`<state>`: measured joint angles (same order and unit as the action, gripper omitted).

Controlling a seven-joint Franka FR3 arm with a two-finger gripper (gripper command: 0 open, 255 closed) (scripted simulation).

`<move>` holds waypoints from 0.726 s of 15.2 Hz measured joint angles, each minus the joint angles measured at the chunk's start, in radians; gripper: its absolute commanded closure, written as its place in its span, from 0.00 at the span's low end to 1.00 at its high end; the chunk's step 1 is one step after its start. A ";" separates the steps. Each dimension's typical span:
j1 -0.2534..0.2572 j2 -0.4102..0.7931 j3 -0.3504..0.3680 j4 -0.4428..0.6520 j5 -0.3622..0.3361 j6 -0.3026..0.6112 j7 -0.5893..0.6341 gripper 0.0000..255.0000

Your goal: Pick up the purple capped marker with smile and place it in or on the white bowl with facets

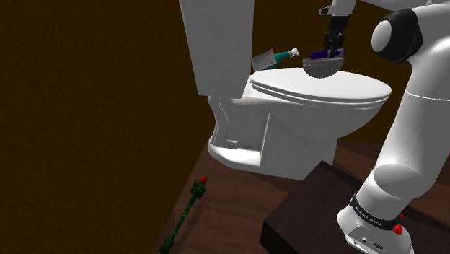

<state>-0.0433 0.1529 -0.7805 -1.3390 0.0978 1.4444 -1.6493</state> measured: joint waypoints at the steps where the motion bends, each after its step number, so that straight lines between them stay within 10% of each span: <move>1: 0.000 0.000 0.000 0.000 0.000 0.000 0.000 0.00; 7: 0.000 0.000 0.000 0.000 0.000 0.000 0.000 0.00; 11: -0.063 0.084 -0.011 0.207 0.065 -0.142 -0.032 0.00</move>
<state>-0.1062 0.2367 -0.7912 -1.1324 0.1629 1.3027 -1.6812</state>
